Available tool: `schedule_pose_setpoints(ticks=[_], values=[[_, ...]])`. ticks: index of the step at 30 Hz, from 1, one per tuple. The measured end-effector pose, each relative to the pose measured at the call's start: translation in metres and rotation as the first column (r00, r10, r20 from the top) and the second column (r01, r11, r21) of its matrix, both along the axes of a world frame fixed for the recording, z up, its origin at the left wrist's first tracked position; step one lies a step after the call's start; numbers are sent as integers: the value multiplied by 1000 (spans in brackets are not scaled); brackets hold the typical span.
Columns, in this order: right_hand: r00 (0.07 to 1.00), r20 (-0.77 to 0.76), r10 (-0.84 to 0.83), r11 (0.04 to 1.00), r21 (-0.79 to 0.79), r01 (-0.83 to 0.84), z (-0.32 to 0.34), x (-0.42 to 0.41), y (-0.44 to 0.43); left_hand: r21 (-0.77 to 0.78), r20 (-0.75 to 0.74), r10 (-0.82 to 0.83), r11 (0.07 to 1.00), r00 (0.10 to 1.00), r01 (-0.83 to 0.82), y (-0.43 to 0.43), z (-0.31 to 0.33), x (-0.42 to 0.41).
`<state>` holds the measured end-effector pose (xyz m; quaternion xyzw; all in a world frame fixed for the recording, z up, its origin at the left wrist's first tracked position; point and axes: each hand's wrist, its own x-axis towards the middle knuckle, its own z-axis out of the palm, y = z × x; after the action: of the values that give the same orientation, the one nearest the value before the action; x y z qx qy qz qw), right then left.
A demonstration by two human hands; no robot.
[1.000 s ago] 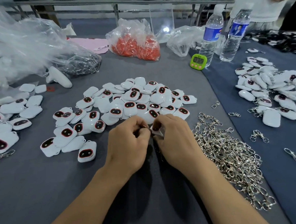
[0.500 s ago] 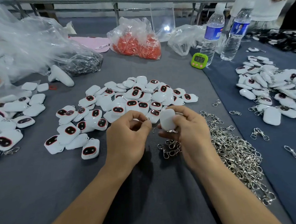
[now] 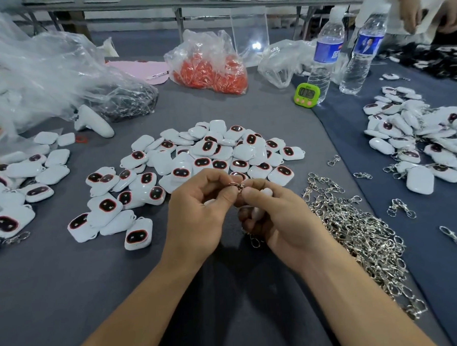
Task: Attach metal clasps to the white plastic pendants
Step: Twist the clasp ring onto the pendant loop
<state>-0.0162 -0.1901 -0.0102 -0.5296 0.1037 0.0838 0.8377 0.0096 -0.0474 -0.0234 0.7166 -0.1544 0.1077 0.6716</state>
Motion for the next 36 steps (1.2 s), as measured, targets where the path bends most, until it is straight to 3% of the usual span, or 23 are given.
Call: schedule_pose_setpoints(ticks=[9,11,13,16,22,32,36], values=[[983,127,-135,972,-174,156,-1,1,-8,9,22,26,1000,999,-26,-5,-3,-1],[970,164,-178,954,-212,210,-3,2,-10,66,21,87,994,996,-89,-4,-4,-2],[954,194,-228,927,-258,274,-6,4,-9,230,65,181,954,981,-191,-1,-6,-3],[920,276,-279,812,-444,379,-10,6,-7,470,186,229,833,955,-291,1,-8,-6],[904,425,-55,542,-747,384,-11,0,-7,377,135,94,916,986,-139,2,-7,-5],[899,419,-130,618,-674,404,-9,0,-8,430,158,117,886,980,-175,3,-3,-4],[884,458,-94,597,-685,418,-12,-1,-6,454,161,119,872,980,-181,6,-4,-3]])
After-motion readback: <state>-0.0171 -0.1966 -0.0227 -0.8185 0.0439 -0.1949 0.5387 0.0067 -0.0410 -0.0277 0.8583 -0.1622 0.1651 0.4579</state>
